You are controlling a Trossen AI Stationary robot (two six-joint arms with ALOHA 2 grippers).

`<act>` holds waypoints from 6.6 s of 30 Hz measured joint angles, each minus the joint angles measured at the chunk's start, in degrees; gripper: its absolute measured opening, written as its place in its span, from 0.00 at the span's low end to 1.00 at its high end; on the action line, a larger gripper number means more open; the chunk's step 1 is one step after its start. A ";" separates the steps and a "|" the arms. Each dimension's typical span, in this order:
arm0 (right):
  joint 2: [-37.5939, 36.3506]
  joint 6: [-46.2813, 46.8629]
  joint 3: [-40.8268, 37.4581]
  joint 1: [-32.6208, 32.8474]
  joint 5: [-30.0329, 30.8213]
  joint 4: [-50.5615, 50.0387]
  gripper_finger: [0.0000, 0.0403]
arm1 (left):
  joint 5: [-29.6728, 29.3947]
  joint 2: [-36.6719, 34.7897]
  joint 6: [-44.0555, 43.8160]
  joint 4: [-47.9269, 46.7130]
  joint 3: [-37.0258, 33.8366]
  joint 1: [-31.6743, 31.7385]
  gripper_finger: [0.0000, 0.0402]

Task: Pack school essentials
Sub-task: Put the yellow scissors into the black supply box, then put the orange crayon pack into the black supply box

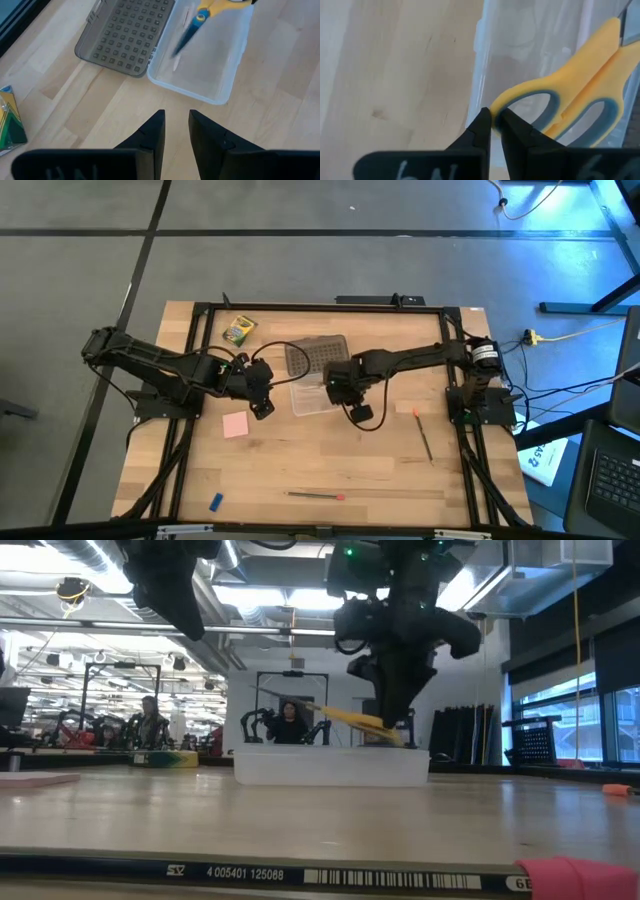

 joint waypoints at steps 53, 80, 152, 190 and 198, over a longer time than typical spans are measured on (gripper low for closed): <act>15.73 0.03 13.31 -1.39 -0.17 -12.09 0.18 | 0.00 0.00 -0.02 0.07 0.00 0.00 0.20; 3.66 2.58 24.78 -4.15 0.00 -20.04 0.22 | 0.29 -6.21 -1.78 -2.37 0.02 9.98 0.20; -5.99 8.75 24.48 -5.78 19.99 1.53 0.22 | 26.64 5.33 34.53 -11.38 0.04 66.49 0.91; -5.99 8.75 24.48 -5.76 19.98 1.55 0.22 | 22.27 23.46 34.68 2.79 0.04 72.39 0.93; -5.99 8.75 24.48 -5.78 19.98 1.57 0.22 | 21.42 25.71 33.52 4.70 0.02 70.35 0.93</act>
